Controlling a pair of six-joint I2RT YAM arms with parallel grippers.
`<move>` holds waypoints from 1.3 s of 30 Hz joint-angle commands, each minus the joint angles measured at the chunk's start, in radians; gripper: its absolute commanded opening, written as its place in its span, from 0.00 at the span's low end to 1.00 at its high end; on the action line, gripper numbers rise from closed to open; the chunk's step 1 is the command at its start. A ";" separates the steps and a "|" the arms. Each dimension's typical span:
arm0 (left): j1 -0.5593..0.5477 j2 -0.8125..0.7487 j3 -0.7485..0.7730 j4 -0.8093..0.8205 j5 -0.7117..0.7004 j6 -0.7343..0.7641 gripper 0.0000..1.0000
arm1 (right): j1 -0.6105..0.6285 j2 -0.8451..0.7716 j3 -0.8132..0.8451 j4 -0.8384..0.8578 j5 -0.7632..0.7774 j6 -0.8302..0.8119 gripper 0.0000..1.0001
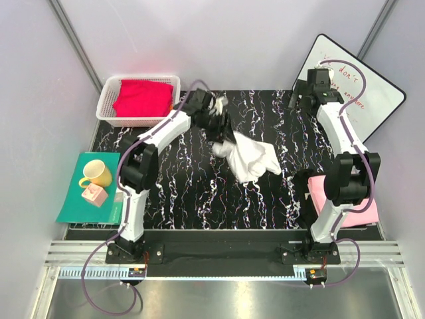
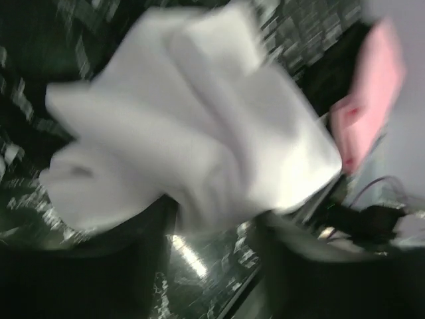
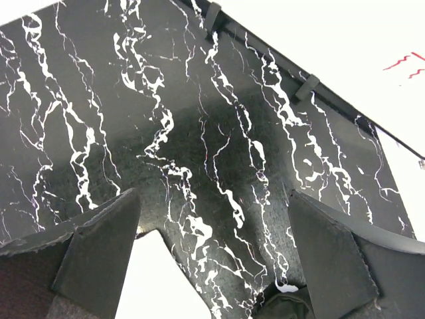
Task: Fold and stack the t-shirts
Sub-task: Move the tshirt to the center of the board, then flatten out the tshirt
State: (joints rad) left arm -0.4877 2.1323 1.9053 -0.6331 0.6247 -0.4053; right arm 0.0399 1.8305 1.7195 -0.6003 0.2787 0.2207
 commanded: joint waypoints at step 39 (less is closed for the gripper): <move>-0.298 0.249 0.298 -0.272 -0.528 0.276 0.00 | 0.008 -0.037 -0.196 0.002 -0.243 0.065 1.00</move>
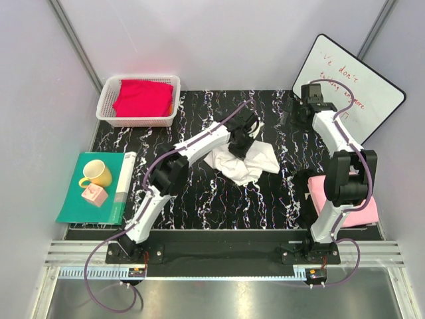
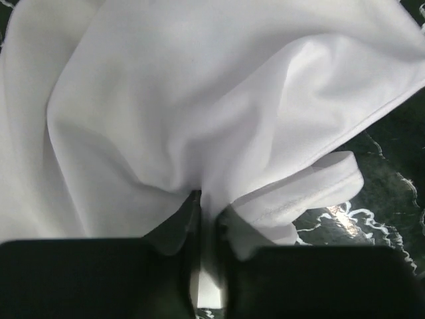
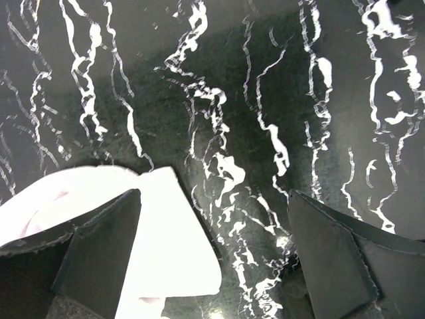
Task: Fold and stack the t-shirts
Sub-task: Flatten out the tshirt
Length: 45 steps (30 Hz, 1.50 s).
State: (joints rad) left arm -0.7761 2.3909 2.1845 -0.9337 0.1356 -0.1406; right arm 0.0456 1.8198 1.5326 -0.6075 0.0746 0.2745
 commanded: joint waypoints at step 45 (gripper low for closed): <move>-0.091 -0.302 -0.378 0.038 -0.424 0.062 0.99 | 0.077 0.177 -0.009 -0.018 -0.501 0.048 0.98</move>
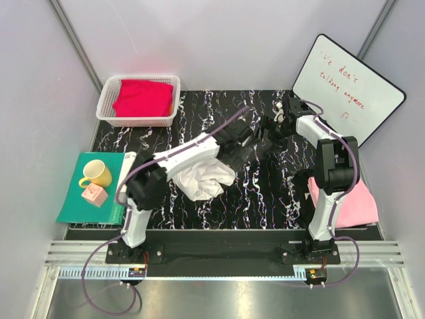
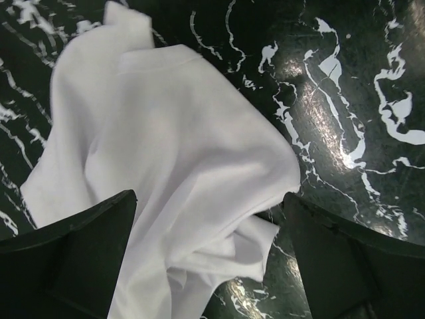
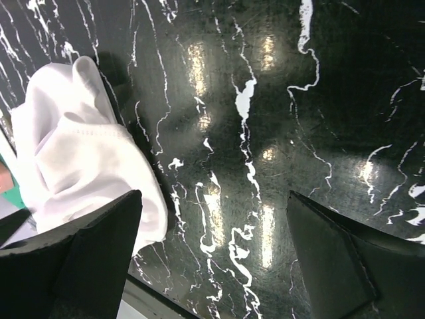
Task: Fold and stack the t-shirts
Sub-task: Flatten out the tshirt
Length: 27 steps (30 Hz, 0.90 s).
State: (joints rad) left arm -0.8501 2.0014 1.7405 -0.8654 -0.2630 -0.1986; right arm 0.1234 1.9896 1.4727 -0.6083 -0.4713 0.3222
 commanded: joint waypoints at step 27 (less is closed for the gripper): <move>-0.004 -0.051 0.088 -0.069 -0.327 -0.014 0.00 | -0.002 0.031 0.115 -0.053 0.028 -0.009 0.98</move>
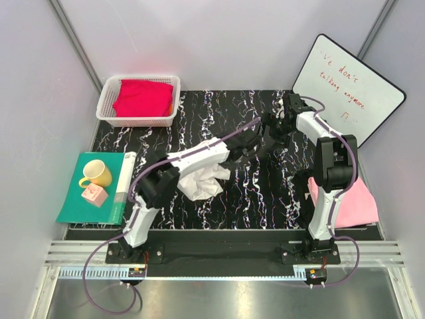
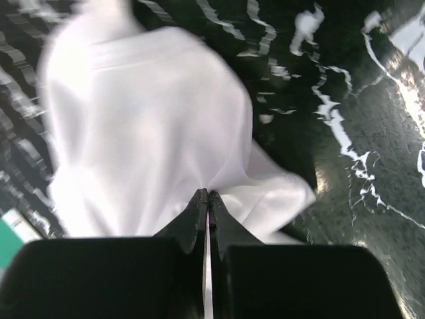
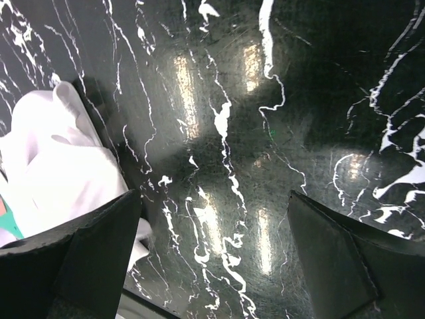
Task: Fold and stack the t-shirts
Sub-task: Flatten out the tshirt
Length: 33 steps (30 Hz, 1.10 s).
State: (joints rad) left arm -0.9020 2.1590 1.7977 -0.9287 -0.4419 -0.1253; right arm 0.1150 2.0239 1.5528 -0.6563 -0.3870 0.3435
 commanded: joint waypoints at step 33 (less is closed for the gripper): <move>0.241 -0.998 -0.597 -0.561 -0.155 -0.906 0.00 | 0.428 0.156 0.087 -0.026 -0.233 -0.061 0.89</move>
State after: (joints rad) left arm -0.6598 1.1309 1.2079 -1.3643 -0.6094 -1.0046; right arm 0.5011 2.0983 1.5837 -0.6937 -0.5549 0.2783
